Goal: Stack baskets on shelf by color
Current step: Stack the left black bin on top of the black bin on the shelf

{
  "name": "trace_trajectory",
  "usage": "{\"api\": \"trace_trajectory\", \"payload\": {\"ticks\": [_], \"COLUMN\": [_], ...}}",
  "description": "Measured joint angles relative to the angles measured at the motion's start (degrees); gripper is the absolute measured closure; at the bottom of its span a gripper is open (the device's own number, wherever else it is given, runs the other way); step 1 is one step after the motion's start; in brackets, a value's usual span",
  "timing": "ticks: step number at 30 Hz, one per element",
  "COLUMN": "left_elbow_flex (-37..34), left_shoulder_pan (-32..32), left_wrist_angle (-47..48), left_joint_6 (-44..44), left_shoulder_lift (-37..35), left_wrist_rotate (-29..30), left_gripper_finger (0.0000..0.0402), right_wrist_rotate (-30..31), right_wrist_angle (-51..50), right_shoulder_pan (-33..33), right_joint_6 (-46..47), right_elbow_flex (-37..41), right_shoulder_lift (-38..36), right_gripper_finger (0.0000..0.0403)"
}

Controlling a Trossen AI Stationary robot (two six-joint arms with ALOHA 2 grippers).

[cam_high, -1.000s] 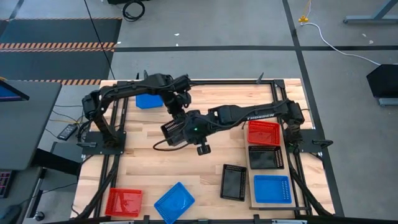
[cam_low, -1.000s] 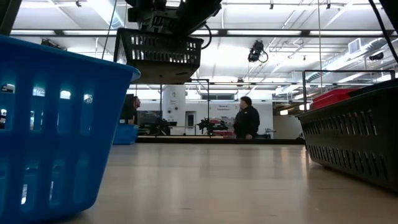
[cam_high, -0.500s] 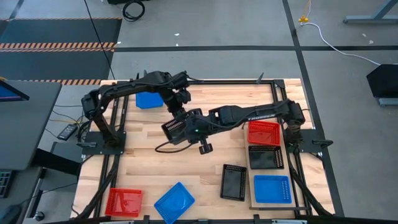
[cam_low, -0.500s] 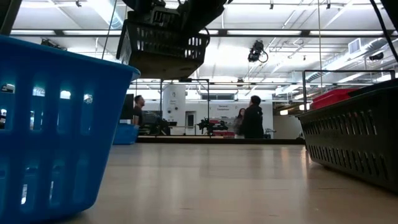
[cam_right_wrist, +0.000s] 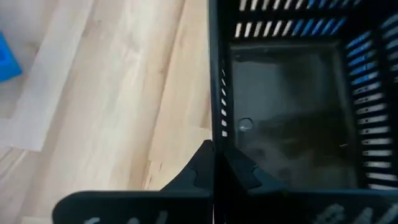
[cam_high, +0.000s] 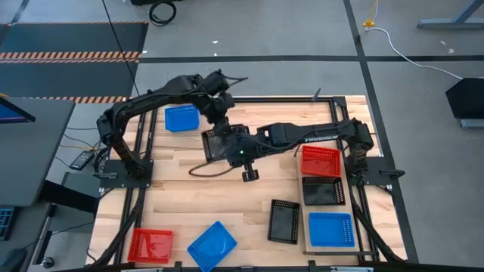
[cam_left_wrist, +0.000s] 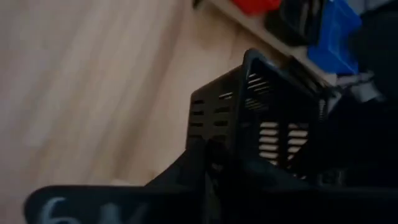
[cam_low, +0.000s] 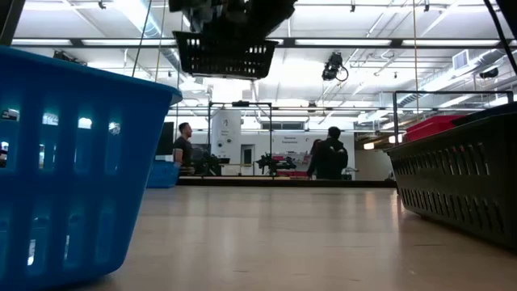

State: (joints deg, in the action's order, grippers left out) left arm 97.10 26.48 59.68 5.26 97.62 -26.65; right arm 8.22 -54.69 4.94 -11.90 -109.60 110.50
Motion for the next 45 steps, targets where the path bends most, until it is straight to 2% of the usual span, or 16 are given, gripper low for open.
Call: {"api": "trace_trajectory", "payload": {"ticks": [4, 8, 12, 15, 20, 25, 37, 45], "left_elbow_flex": [4.48, 8.14, 12.03, 14.79, 17.02, 17.47, 17.47, 17.47], "left_shoulder_pan": [0.44, 1.11, 2.04, 2.45, 2.36, 2.36, 2.16, 1.47], "left_wrist_angle": [1.39, 4.88, 9.33, 12.01, 10.87, 9.61, 7.68, 7.68], "left_joint_6": [-0.39, -1.28, -3.37, -4.03, -4.39, -4.15, -4.39, -1.76], "left_shoulder_lift": [-0.23, -0.13, -0.28, -0.26, -0.90, -1.04, -1.03, -1.03], "left_wrist_rotate": [5.00, 9.42, 10.38, 10.78, 12.69, 12.95, 12.93, 12.71], "left_gripper_finger": [0.0292, 0.0240, 0.0200, 0.0185, 0.0189, 0.0205, 0.0218, 0.0223], "right_wrist_rotate": [-4.59, -4.41, -4.16, -5.47, -5.70, -5.66, -8.41, -4.32], "right_wrist_angle": [-3.43, -7.46, -15.45, -22.71, -31.02, -33.65, -33.36, -31.95], "right_shoulder_pan": [-2.12, -2.53, -2.69, -2.05, 0.93, 4.62, 17.78, 31.71], "right_joint_6": [1.66, 1.70, 4.13, 8.88, 16.14, 25.49, 51.81, 55.65], "right_elbow_flex": [0.13, 0.11, 0.11, 0.11, 0.11, 3.81, 23.97, 30.16], "right_shoulder_lift": [0.17, 0.07, -1.39, -3.40, -7.71, -13.00, -29.23, -36.31], "right_gripper_finger": [0.0394, 0.0394, 0.0394, 0.0394, 0.0394, 0.0394, 0.0393, 0.0393]}}
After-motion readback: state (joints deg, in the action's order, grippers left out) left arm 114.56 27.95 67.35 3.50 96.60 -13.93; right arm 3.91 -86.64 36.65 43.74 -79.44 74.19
